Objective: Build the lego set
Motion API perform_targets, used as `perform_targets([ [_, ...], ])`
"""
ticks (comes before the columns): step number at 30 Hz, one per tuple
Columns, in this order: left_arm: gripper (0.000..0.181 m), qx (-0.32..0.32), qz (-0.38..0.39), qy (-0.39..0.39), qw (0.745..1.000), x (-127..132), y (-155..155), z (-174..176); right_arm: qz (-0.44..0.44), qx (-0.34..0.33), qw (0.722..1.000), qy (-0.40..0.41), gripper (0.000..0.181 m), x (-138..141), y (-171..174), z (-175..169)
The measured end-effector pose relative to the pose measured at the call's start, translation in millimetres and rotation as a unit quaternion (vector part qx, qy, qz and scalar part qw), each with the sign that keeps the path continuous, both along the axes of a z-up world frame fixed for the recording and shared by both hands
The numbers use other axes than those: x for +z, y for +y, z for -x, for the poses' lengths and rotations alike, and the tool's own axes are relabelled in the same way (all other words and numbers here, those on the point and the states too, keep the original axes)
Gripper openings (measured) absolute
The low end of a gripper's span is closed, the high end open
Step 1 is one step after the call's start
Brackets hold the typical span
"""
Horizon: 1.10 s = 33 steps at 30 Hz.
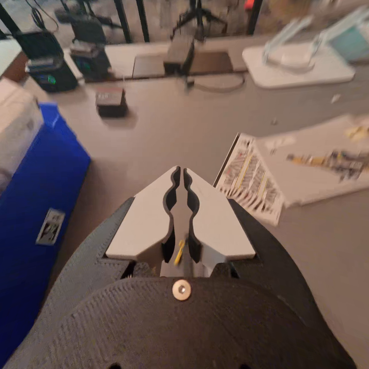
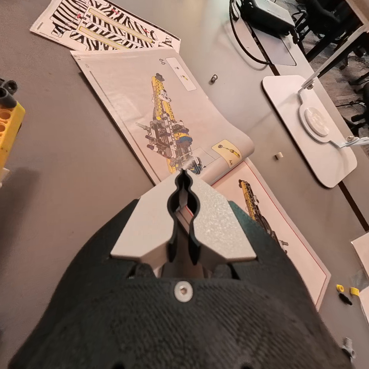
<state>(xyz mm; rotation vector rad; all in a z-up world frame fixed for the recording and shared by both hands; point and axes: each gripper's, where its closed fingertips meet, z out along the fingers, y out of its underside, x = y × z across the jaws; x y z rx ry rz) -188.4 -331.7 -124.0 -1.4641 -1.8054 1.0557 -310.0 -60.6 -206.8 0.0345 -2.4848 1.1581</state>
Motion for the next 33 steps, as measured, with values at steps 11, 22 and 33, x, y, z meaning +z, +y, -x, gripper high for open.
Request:
perform_targets([
  [11,0.025,-0.054,-0.085,-0.081,0.992,-77,34,-19,0.025,0.005,0.999,0.023,0.000,9,1,0],
  [22,0.011,-0.041,-0.022,-0.142,0.989,-96,28,-15,0.022,0.005,0.999,0.025,0.000,6,1,3],
  [33,0.004,-0.115,-0.231,0.152,0.954,21,76,-18,0.150,0.002,0.987,0.056,0.000,67,4,-3],
])
